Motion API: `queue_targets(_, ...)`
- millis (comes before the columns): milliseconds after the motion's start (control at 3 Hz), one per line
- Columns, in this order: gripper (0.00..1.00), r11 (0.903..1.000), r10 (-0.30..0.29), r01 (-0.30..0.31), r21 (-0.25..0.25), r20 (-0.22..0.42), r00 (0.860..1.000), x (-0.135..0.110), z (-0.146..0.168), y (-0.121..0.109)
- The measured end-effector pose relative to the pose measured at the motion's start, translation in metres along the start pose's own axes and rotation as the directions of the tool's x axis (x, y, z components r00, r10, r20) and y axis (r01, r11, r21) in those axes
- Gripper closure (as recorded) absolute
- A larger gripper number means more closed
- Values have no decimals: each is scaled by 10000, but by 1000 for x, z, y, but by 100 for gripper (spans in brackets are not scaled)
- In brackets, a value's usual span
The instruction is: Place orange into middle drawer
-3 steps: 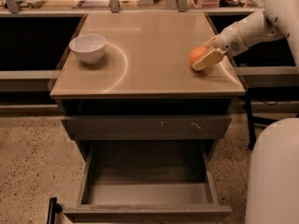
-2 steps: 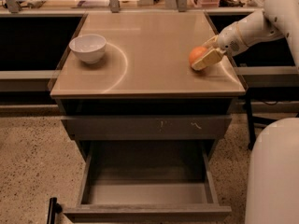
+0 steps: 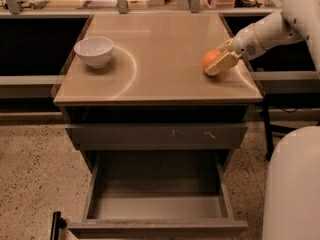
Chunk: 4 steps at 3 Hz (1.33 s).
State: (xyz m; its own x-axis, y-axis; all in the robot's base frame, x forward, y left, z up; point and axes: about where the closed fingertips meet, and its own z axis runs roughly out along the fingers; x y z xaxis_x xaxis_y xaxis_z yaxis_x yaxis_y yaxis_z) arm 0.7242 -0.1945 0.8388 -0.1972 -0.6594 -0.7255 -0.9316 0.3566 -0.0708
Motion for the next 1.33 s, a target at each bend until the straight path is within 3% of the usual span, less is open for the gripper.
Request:
queue_targets(333,100,10000,86,-86,-6,245,9997,2,-13,15)
queue_targets(667,100,9920,-131,-2,1262,1050,9944,-18,-81,46)
queue_targets(1000,100,9640,-651,65,2659,2121,9751,-64,-141,92)
queue_targets(1333,100,9522,-360,-367,3034,2306,9724,-52,-142,102)
